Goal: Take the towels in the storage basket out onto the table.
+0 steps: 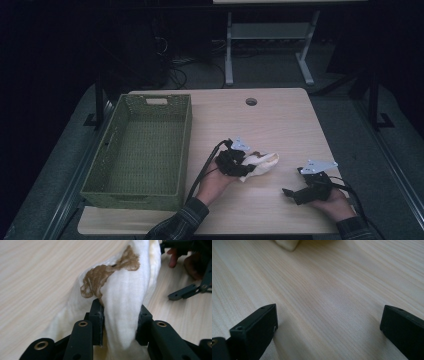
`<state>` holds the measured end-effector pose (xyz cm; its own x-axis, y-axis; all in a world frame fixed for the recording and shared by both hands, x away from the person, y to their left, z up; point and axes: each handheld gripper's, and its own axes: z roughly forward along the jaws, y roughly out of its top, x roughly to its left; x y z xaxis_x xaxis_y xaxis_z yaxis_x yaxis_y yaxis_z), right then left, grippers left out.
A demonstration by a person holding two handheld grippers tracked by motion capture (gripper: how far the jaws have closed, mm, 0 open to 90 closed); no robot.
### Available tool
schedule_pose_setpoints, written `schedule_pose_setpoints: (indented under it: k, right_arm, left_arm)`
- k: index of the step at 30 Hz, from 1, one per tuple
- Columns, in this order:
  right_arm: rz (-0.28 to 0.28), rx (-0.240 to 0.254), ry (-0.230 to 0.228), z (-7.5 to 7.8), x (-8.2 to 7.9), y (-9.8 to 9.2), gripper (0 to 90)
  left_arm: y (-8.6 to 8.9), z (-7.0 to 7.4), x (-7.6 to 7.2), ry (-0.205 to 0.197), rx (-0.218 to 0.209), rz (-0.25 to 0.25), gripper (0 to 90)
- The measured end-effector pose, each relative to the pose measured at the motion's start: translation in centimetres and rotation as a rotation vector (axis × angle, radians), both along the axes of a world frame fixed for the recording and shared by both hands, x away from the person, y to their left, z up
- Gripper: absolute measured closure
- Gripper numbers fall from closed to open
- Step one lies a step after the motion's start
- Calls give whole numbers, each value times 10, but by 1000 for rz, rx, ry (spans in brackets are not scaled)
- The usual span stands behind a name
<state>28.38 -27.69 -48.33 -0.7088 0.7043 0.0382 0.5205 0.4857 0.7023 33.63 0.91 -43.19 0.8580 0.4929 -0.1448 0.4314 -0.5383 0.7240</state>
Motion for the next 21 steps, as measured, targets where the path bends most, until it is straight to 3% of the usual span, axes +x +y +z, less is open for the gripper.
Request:
schedule_pose_setpoints:
  k: [5, 10, 16, 21]
  right_arm:
    - [2, 1, 0, 0, 0, 0, 10]
    - [2, 1, -1, 0, 0, 0, 10]
    - [3, 0, -2, 0, 0, 0, 10]
    - [4, -1, -5, 0, 1, 0, 9]
  left_arm:
    - [-5, -14, 1, 2, 46, -31, 542]
    - [-3, -7, -4, -44, 24, -23, 381]
    - [8, 8, -6, -71, -19, 29, 368]
    - [21, 9, -3, -73, 2, 98, 382]
